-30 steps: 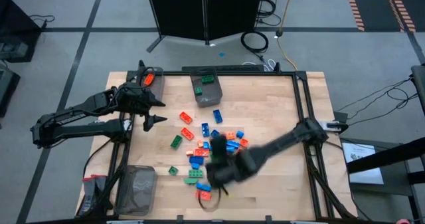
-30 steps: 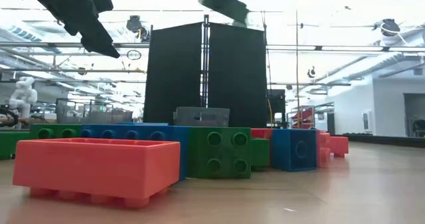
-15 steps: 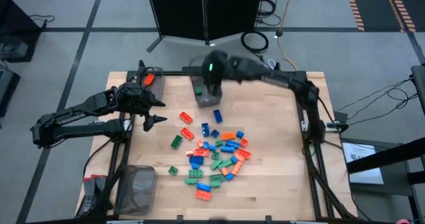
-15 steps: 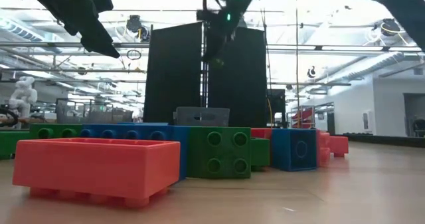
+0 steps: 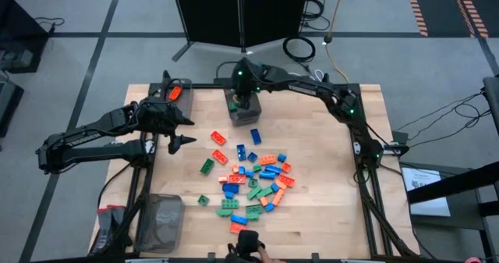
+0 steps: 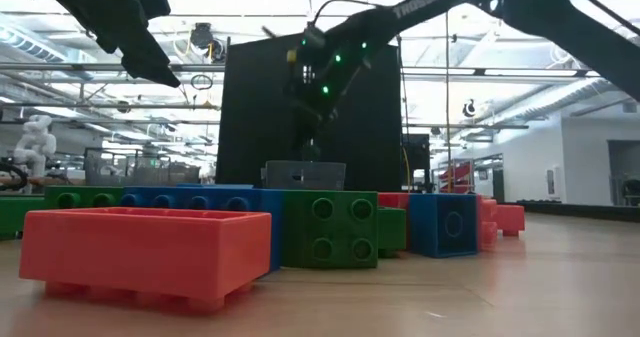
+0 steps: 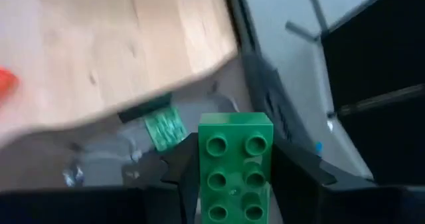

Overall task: Sort blocks
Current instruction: Put the green game piece into the top right black transparent bin, then put the blue game piece into the bottom left black transparent bin

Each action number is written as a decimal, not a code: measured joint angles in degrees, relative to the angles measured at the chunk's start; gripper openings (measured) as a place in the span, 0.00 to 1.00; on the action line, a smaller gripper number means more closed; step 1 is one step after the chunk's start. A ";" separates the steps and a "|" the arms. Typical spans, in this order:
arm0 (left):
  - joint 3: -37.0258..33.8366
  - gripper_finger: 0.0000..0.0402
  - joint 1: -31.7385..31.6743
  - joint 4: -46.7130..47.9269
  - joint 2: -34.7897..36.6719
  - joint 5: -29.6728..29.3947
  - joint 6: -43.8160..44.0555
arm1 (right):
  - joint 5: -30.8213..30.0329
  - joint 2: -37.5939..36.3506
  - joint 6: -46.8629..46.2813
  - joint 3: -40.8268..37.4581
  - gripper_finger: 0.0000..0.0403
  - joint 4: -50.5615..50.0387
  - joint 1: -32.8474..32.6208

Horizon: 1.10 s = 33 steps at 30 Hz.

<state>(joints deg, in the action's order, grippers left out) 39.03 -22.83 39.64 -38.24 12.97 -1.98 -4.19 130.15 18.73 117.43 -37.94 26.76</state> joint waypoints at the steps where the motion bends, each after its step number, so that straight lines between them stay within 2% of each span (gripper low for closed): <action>1: 0.00 0.80 -0.02 0.00 0.02 0.00 0.00 | 0.02 0.40 0.26 0.00 0.40 -0.65 0.09; 8: 0.00 0.80 0.00 -0.04 0.01 0.00 -0.07 | 0.07 0.48 0.79 0.00 0.57 -1.60 -0.62; 12: 0.00 0.80 -0.01 -0.07 0.01 0.00 -0.06 | 0.15 -0.06 2.55 0.02 0.63 -1.85 -1.42; 18: 0.00 0.80 -0.02 -0.13 0.00 0.00 -0.04 | 5.13 -6.91 3.67 0.02 0.63 -8.04 -4.10; 22: 0.00 0.80 0.00 -0.20 -0.21 0.00 -0.02 | 13.85 -12.94 -1.77 0.08 0.61 -16.57 -8.01; 24: 0.00 0.80 -0.01 -0.26 -0.59 0.00 -0.02 | 15.27 -15.00 -4.65 0.13 0.60 -21.68 -11.26; 29: 0.00 0.80 0.00 -0.25 -2.19 0.03 0.00 | 14.04 -15.46 -10.76 0.00 0.57 -32.29 -20.97; 33: 0.00 0.80 0.00 -0.26 -3.22 0.06 0.00 | 5.16 -14.56 -13.20 -3.25 0.54 -33.82 -27.92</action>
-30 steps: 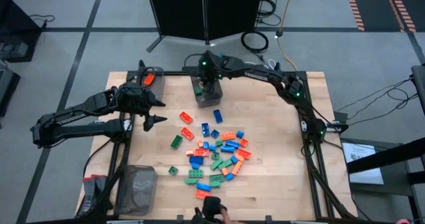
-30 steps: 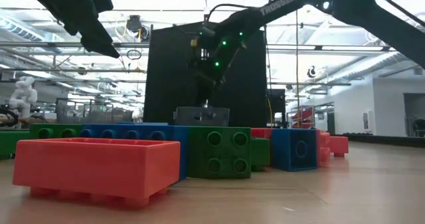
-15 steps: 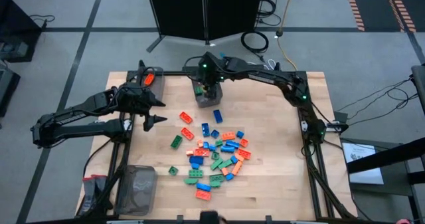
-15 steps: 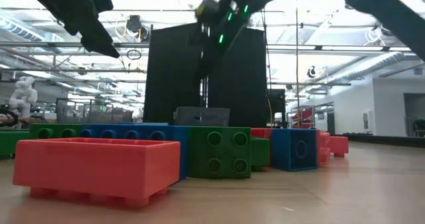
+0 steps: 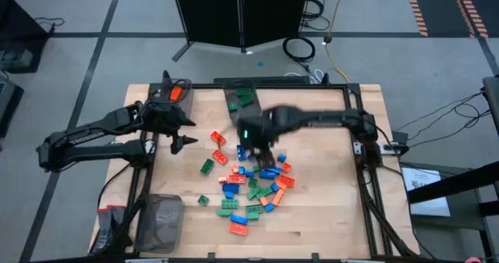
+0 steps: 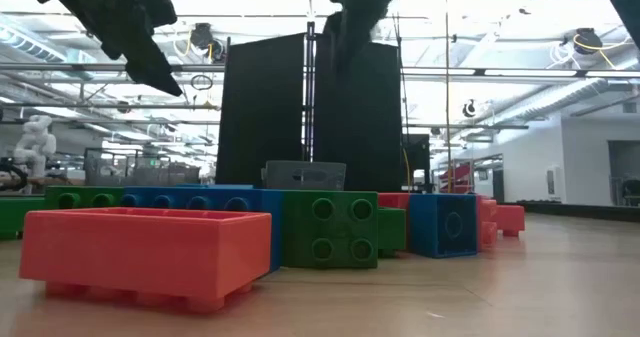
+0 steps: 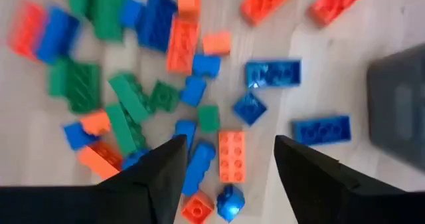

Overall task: Sort blocks
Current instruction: Put the blue game piece into the bottom left black transparent bin

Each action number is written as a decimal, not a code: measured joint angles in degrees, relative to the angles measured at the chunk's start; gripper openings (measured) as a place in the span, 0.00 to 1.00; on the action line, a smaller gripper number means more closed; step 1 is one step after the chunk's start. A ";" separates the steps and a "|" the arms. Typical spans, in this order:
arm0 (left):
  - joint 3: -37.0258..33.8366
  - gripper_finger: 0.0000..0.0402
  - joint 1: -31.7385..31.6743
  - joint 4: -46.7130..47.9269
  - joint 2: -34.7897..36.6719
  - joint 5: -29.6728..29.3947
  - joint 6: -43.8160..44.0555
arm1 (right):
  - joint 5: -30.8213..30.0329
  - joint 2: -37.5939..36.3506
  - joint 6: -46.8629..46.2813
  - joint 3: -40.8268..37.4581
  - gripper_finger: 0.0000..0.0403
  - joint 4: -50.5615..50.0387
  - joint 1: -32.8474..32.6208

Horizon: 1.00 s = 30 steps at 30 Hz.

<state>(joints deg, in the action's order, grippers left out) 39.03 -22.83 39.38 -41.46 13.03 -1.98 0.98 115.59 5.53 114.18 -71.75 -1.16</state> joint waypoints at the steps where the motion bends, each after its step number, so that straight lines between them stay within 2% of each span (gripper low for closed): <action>1: 0.00 0.80 0.00 0.00 -0.23 0.01 0.00 | -2.10 0.05 -0.77 -1.77 0.54 0.18 -1.20; 7: 0.00 0.80 0.00 0.07 -0.92 0.21 0.00 | -3.25 0.16 -6.25 -14.09 0.53 4.53 -4.01; 12: 0.00 0.80 0.00 0.09 -0.93 0.23 0.04 | -0.11 0.17 -9.87 -22.31 0.53 12.64 -4.21; 17: 0.00 0.80 0.00 0.09 -0.93 0.23 0.07 | 1.88 0.16 -11.95 -25.61 0.53 18.22 -4.77; 23: 0.00 0.80 0.00 0.11 -0.93 0.23 0.11 | 2.02 0.16 -12.43 -29.28 0.53 26.41 -6.21; 30: 0.00 0.80 0.00 0.09 -0.93 0.23 0.11 | 1.53 0.14 -12.43 -32.53 0.53 31.37 -6.24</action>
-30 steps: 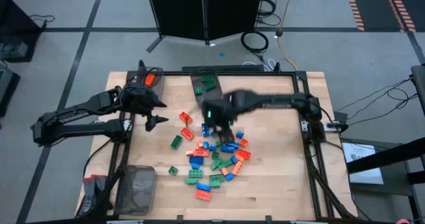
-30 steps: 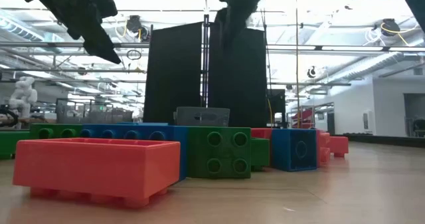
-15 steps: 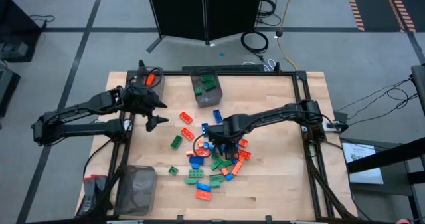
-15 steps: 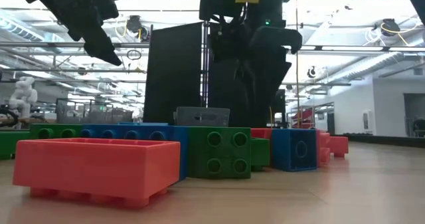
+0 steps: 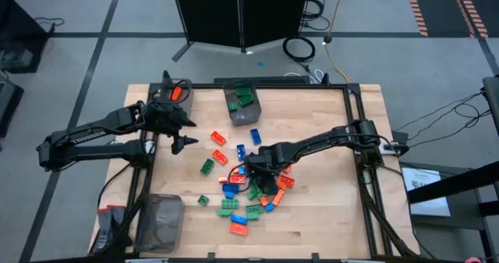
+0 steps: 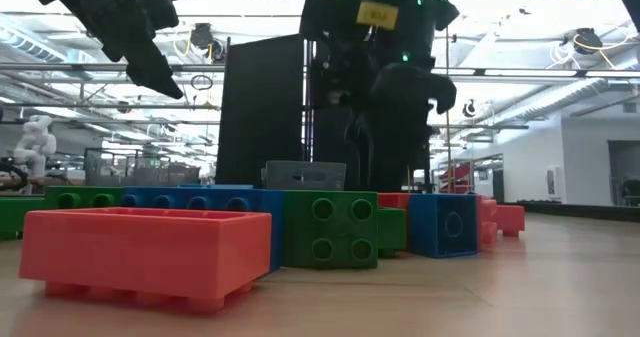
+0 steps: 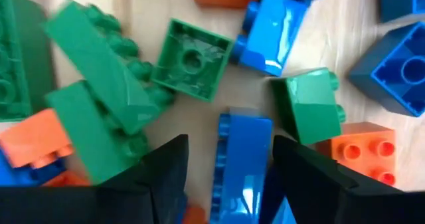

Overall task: Sort blocks
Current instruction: Put the blue game piece into the bottom left black transparent bin

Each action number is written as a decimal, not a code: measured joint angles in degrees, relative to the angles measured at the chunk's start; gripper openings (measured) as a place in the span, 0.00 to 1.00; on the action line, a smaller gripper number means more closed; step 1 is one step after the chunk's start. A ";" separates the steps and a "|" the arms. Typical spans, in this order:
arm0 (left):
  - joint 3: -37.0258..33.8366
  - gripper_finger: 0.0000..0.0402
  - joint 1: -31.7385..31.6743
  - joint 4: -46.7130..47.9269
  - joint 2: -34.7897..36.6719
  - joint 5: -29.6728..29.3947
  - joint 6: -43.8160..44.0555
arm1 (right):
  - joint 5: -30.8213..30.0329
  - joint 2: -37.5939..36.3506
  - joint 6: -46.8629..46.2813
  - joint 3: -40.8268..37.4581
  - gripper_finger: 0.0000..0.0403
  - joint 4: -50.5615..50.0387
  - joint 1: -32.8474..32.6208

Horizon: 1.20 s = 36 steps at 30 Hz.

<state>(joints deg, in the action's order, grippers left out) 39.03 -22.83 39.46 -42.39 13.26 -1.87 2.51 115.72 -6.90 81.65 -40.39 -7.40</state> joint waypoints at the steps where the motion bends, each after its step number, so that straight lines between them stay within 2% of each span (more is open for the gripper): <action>1: 0.00 0.80 0.00 0.01 0.00 0.00 0.00 | -0.19 0.00 0.00 -0.41 0.53 0.65 0.19; 4: 0.00 0.80 0.00 0.02 0.00 0.00 0.00 | -2.31 0.00 -0.39 -0.99 0.50 1.47 0.56; 6: 0.00 0.80 0.00 0.00 0.00 0.00 0.00 | -2.69 0.00 -0.42 -1.19 0.45 0.82 0.72; 12: 0.00 0.80 0.00 0.01 0.00 0.00 0.00 | -2.80 0.00 0.45 -1.10 0.17 1.08 0.70; 19: 0.00 0.80 0.00 0.02 0.00 0.00 0.00 | -4.10 -0.30 1.95 0.76 0.17 0.76 0.69; 26: 0.00 0.80 0.00 0.03 0.02 0.00 0.00 | -9.84 -2.21 6.23 8.93 0.17 2.94 -0.03; 28: 0.00 0.80 -0.01 0.04 0.02 -0.01 0.00 | -10.03 -2.21 8.25 11.59 0.17 6.76 -0.40; 30: 0.00 0.80 0.00 0.04 0.02 -0.01 0.00 | -9.26 -2.21 11.47 12.81 0.17 15.99 -1.26; 36: 0.00 0.80 0.00 0.04 0.04 -0.02 0.00 | 1.04 -0.17 21.21 12.78 0.17 45.50 -4.07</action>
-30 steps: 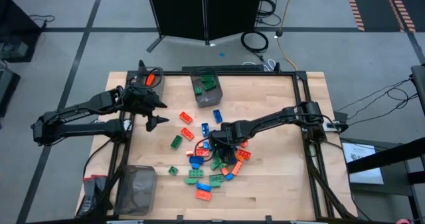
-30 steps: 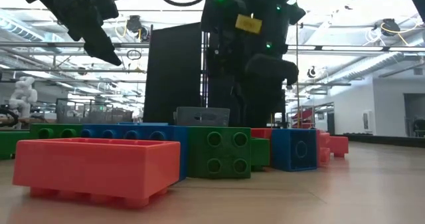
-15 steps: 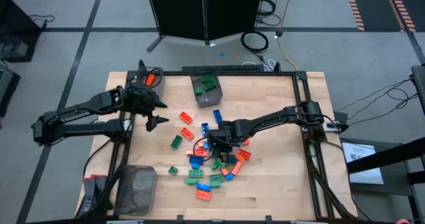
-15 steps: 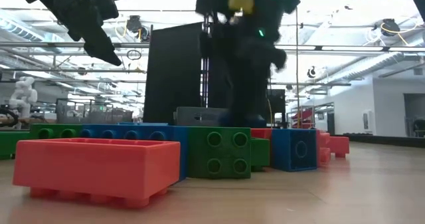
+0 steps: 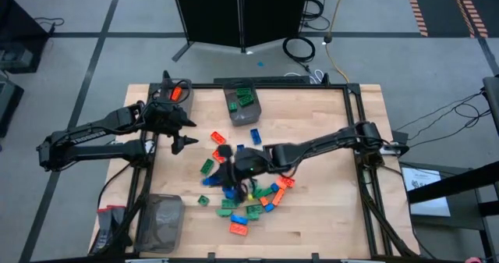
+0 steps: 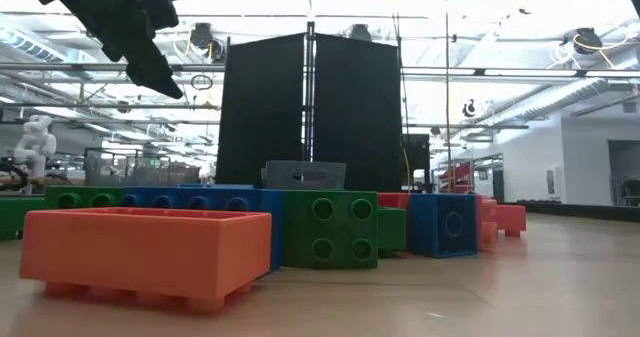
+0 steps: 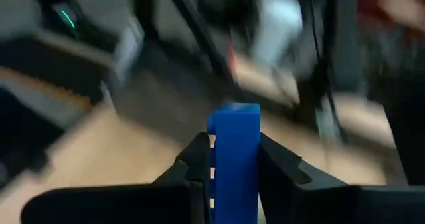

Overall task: Sort blocks
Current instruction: Put the blue game piece into the bottom left black transparent bin

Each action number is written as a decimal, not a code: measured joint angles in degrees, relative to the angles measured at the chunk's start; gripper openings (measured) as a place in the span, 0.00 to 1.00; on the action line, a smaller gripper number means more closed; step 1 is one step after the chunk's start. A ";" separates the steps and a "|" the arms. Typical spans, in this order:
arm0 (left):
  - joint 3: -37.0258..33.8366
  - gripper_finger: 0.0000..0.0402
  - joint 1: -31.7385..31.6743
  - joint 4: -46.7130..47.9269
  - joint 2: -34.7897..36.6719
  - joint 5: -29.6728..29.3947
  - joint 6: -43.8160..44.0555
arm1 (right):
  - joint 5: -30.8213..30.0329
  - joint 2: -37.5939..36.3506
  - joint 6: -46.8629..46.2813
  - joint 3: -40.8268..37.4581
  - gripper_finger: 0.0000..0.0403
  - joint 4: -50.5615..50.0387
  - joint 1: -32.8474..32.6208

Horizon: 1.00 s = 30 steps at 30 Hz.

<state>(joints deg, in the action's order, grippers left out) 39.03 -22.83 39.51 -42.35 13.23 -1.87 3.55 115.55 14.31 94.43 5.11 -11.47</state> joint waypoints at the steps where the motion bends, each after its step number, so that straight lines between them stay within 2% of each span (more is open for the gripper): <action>1: 0.00 0.80 0.00 0.04 0.00 0.01 0.00 | 0.72 0.79 1.07 0.00 0.17 3.79 -0.28; 5: 0.00 0.80 -0.02 0.09 0.00 0.01 0.00 | 5.10 5.46 2.49 0.45 0.17 17.36 -0.26; 8: 0.00 0.80 -0.02 0.13 0.00 0.02 0.00 | 8.99 10.90 0.95 4.52 0.17 20.48 0.55; 13: 0.00 0.80 -0.01 0.15 0.00 0.02 0.04 | 15.55 20.97 -0.71 18.92 0.17 17.58 1.51; 17: 0.00 0.80 0.00 0.13 0.00 0.02 0.04 | 20.36 28.11 -0.63 31.79 0.17 10.68 1.38; 21: 0.00 0.80 -0.02 0.11 0.00 0.02 0.04 | 24.20 33.75 -1.12 40.60 0.17 8.99 1.66; 23: 0.00 0.80 0.00 0.17 0.03 0.02 0.04 | 25.09 34.66 -2.37 39.51 0.17 14.21 1.96; 30: 0.00 0.80 0.00 0.03 0.17 0.02 0.04 | 25.37 36.40 -5.03 38.91 0.17 18.24 3.00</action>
<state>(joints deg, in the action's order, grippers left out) 39.03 -22.83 39.53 -42.17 13.25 -1.83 28.93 151.95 9.28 133.34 23.35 -8.47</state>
